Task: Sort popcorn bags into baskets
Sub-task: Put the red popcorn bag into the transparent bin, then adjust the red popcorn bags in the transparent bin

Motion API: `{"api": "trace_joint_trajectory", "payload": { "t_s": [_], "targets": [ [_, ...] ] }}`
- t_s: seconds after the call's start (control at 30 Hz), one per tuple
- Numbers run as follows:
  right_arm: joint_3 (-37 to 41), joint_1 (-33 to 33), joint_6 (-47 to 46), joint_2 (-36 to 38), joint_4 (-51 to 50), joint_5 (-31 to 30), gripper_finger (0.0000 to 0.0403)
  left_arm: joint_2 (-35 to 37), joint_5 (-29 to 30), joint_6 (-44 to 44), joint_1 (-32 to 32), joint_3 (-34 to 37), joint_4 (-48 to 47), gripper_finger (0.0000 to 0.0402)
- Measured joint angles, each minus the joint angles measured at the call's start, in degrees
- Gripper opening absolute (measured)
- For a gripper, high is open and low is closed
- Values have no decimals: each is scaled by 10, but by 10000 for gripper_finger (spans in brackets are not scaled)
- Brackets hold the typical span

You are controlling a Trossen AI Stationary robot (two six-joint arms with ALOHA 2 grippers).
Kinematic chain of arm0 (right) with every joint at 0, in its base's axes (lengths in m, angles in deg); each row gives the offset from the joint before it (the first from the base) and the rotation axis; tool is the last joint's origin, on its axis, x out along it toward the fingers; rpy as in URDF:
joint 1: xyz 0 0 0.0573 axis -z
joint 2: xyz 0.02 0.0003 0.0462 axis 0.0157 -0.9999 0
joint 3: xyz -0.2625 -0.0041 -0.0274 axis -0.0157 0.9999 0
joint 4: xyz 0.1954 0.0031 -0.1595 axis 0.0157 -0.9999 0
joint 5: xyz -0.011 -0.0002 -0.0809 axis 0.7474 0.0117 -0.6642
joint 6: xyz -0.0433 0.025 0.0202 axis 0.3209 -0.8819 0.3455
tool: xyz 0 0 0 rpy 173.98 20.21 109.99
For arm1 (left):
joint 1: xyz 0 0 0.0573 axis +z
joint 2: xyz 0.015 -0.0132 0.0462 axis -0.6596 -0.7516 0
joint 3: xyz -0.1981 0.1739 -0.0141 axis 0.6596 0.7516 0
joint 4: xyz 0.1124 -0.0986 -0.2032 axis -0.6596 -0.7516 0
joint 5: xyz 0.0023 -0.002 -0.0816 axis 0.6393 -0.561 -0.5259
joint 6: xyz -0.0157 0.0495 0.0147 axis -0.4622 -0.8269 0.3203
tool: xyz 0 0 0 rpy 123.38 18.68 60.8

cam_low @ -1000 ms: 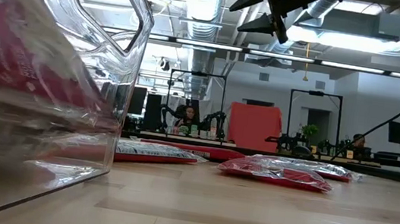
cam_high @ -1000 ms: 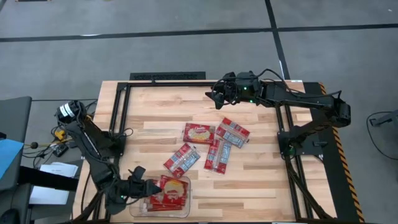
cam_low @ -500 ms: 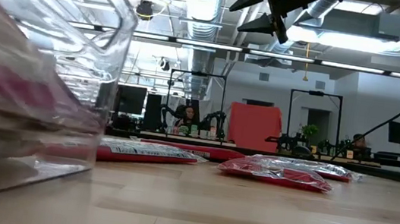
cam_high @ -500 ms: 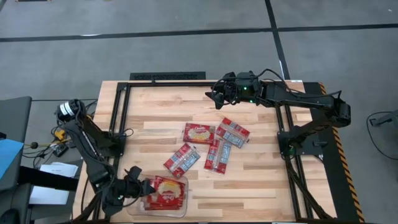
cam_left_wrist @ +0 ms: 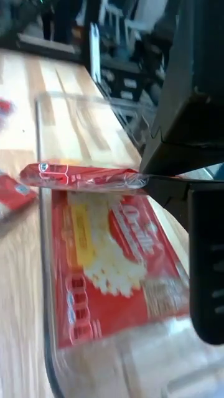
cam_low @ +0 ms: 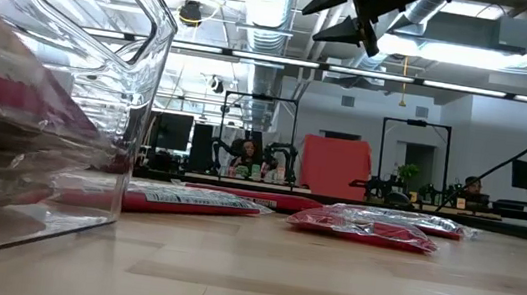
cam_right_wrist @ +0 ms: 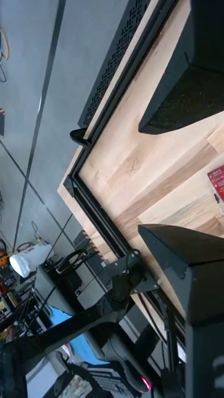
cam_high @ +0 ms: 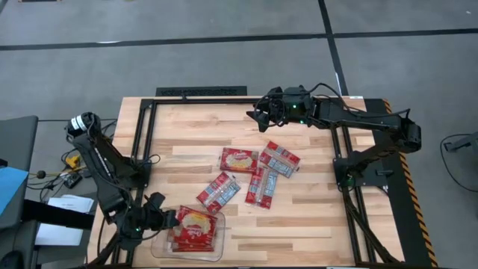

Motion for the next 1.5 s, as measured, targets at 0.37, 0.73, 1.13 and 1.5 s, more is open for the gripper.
{"api": "trace_joint_trajectory", "payload": {
  "t_s": [0.37, 0.73, 1.13, 1.5],
  "targets": [
    [0, 1, 17, 0, 0, 0, 275, 3, -27, -10, -6, 0, -28, 20],
    [0, 1, 31, 0, -2, 2, 276, 26, 4, -7, -10, -1, -34, 110],
    [-97, -176, 129, -107, -86, 36, 192, 130, 47, -41, -10, -1, -48, 175],
    [-354, -287, 261, -312, -272, 40, 25, 203, 37, -40, -10, -2, -156, 101]
  ]
}}
